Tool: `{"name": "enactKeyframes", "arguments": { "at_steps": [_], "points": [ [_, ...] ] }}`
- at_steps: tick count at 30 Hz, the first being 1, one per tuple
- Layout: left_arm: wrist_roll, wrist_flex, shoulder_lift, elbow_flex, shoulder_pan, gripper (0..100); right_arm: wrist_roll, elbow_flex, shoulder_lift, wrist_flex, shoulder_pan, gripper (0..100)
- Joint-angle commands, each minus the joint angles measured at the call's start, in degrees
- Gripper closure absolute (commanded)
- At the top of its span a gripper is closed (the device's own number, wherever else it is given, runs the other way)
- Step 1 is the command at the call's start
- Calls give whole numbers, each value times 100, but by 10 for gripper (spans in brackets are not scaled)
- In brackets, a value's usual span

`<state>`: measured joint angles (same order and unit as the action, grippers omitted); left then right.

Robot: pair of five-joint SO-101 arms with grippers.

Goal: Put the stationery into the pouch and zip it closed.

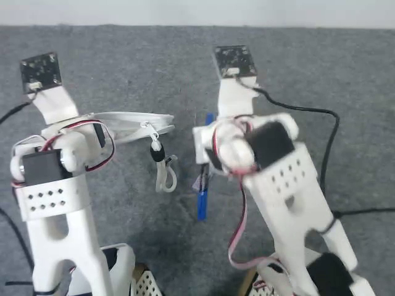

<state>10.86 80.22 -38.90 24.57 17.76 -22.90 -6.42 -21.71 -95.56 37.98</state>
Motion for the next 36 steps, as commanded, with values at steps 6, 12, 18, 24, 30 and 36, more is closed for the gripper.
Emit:
{"name": "enactKeyframes", "arguments": {
  "at_steps": [6,12,18,24,30,36],
  "points": [
    [105,-229,-53,-66,9,988,53,-44,-1095,505,576,992],
    [105,-229,-53,-66,9,988,53,-35,-1569,1279,576,992],
    [105,-229,-53,-66,9,988,53,-35,-1736,1596,769,992],
    [105,-229,-53,-66,9,988,70,-35,-1780,2070,1165,992],
    [105,-229,-53,-66,9,988,79,-35,-1771,2712,1191,992],
    [105,-229,-53,-66,9,988,88,-35,-1736,3424,1138,992]
  ]
}}
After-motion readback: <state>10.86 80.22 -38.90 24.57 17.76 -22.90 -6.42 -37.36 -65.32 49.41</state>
